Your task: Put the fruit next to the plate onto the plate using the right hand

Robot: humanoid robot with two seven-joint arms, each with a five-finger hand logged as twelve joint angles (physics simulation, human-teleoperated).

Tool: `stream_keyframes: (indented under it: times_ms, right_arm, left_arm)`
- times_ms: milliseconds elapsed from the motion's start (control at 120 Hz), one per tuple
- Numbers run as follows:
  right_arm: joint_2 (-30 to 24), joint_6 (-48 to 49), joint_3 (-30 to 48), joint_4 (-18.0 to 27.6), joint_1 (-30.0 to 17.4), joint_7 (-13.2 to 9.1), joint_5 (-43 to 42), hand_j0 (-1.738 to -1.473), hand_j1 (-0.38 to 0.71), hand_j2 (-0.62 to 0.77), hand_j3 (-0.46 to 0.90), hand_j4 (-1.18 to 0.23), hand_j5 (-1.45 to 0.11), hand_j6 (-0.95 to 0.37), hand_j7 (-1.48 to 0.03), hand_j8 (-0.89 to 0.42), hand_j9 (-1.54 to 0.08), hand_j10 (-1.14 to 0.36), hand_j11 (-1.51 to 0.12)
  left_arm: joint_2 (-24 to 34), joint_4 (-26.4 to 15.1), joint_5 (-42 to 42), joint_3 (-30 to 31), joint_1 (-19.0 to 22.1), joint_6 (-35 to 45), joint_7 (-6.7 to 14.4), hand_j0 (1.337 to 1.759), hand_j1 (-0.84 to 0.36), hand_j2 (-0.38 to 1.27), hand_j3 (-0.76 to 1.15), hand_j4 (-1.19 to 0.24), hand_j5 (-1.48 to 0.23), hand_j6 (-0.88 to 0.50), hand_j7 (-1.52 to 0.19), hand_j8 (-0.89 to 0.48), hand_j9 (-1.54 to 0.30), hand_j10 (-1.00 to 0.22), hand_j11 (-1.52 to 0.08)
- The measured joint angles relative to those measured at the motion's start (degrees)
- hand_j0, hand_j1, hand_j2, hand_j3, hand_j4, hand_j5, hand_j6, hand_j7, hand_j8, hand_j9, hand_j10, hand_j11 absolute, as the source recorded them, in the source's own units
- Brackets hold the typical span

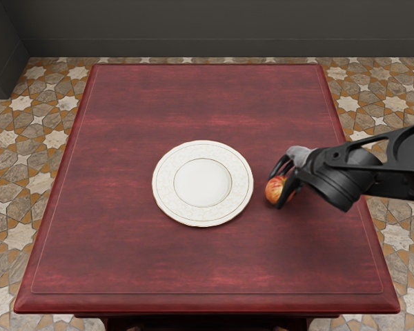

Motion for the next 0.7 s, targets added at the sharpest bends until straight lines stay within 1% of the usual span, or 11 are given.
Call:
stream_keyframes:
  times_ms: [217,392,592,700]
  right_arm:
    - [-3.1,5.8,0.7,-0.1,1.3,0.0,2.2,-1.655,0.30,0.52,0.00,-0.80,-1.21,-0.34,-1.12,-0.34,-1.19,-0.77,-1.20]
    - [-5.3,10.2,2.8,-0.2,2.7,0.0,2.8,-1.655,0.31,0.53,0.00,-0.82,-1.22,-0.33,-1.13,-0.33,-1.19,-0.76,-1.21]
    - [-5.4,13.3,5.2,-1.1,5.0,0.0,5.3,-1.655,0.30,0.52,0.00,-0.82,-1.23,-0.33,-1.13,-0.33,-1.19,-0.76,-1.21]
    - [-4.0,14.0,5.8,-3.1,5.7,0.0,6.2,-1.655,0.31,0.52,0.00,-0.83,-1.23,-0.33,-1.13,-0.33,-1.19,-0.77,-1.21]
  left_arm:
    - [0.0,0.0,0.0,0.0,0.0,0.0,0.0,1.658,0.06,0.05,0.00,-0.25,-0.32,-0.25,-0.32,-0.25,-0.32,-0.25,-0.32]
    - [0.0,0.0,0.0,0.0,0.0,0.0,0.0,1.658,0.06,0.05,0.00,-0.25,-0.32,-0.25,-0.32,-0.25,-0.32,-0.25,-0.32]
    - [0.0,0.0,0.0,0.0,0.0,0.0,0.0,1.658,0.06,0.05,0.00,-0.25,-0.32,-0.25,-0.32,-0.25,-0.32,-0.25,-0.32]
    - [0.0,0.0,0.0,0.0,0.0,0.0,0.0,1.658,0.06,0.05,0.00,-0.25,-0.32,-0.25,-0.32,-0.25,-0.32,-0.25,-0.32]
